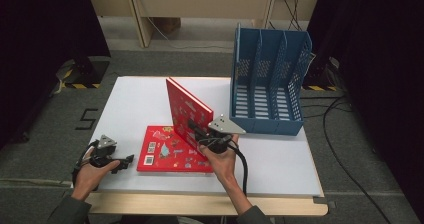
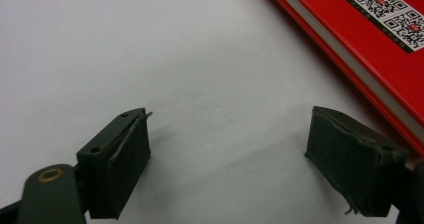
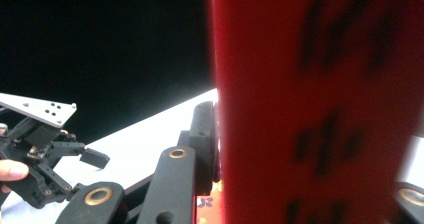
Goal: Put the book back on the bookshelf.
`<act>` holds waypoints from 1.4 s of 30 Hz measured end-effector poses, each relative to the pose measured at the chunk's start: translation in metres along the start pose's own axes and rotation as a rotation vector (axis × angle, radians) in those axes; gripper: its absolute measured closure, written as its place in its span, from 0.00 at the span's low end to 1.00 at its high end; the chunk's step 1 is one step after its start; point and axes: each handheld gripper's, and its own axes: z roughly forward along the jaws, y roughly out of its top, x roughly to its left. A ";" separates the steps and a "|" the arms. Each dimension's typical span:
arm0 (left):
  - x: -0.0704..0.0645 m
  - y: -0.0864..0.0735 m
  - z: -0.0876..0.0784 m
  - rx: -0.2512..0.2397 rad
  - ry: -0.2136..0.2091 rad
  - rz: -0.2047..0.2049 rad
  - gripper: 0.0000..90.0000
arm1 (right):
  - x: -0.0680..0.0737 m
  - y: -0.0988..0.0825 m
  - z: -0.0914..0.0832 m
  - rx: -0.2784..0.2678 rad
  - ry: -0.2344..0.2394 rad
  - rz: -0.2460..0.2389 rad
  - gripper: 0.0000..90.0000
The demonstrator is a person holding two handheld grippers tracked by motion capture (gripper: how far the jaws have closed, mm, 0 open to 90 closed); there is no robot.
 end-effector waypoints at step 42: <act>-0.001 0.000 0.000 -0.002 0.004 0.005 0.18 | -0.002 -0.009 0.005 0.023 0.002 -0.062 0.88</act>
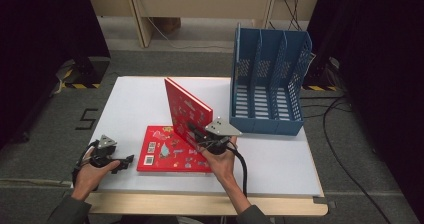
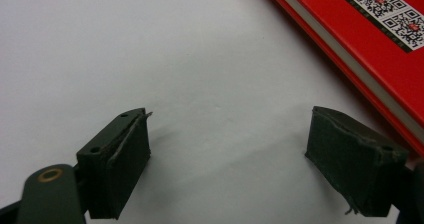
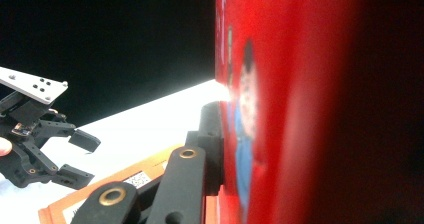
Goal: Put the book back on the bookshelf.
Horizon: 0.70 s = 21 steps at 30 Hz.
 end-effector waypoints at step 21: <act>-0.001 0.000 -0.001 0.001 0.005 0.010 0.18 | -0.011 0.020 -0.021 -0.061 -0.021 0.036 0.88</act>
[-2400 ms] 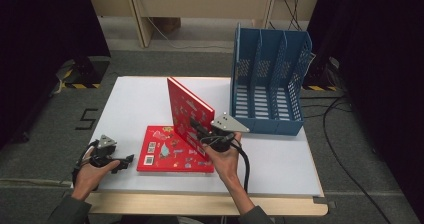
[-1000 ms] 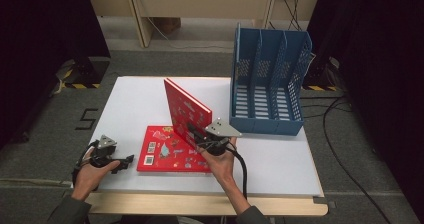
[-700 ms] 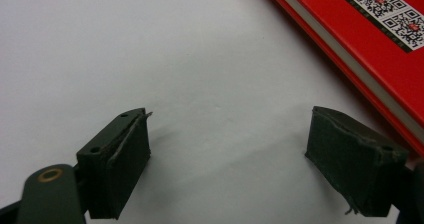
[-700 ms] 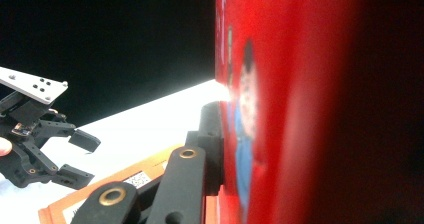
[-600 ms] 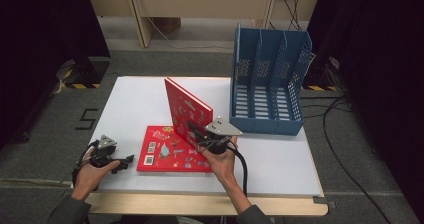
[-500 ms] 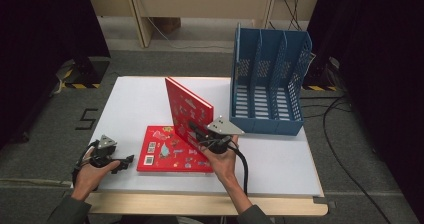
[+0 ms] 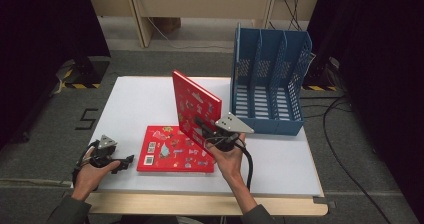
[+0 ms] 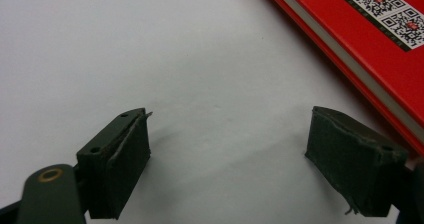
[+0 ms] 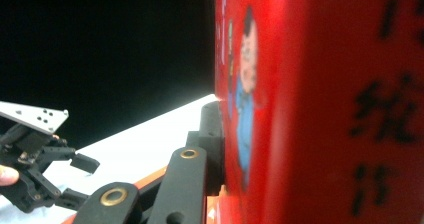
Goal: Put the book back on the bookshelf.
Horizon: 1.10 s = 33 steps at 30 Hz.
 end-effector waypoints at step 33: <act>0.003 -0.001 0.001 0.005 -0.023 -0.024 0.18 | -0.034 0.038 -0.117 -0.083 -0.150 -0.006 0.88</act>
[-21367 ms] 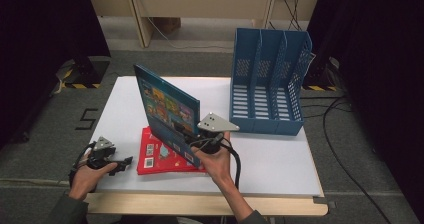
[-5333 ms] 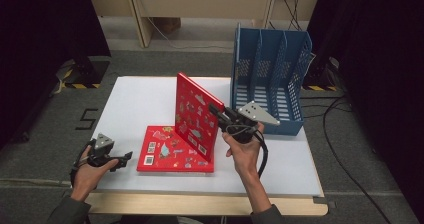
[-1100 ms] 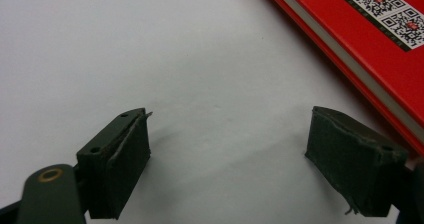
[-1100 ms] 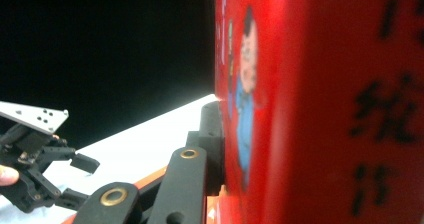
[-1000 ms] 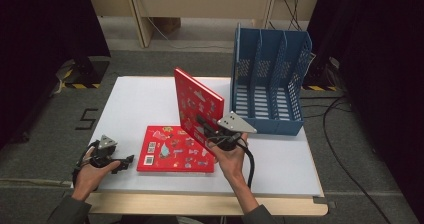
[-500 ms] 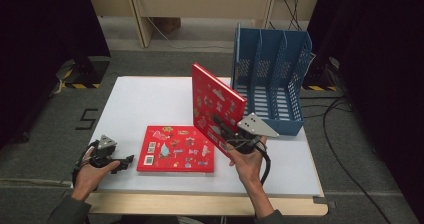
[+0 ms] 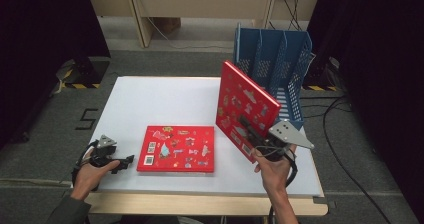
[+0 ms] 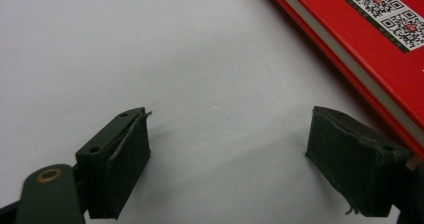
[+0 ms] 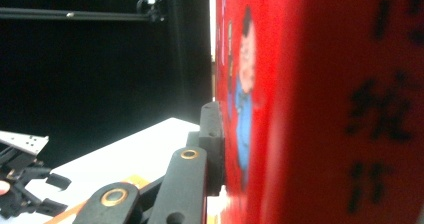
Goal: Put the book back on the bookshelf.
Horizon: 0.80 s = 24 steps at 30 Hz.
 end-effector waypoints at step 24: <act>-0.001 -0.001 0.000 -0.006 0.003 0.000 0.17 | -0.074 0.024 -0.010 -0.030 -0.281 0.003 0.88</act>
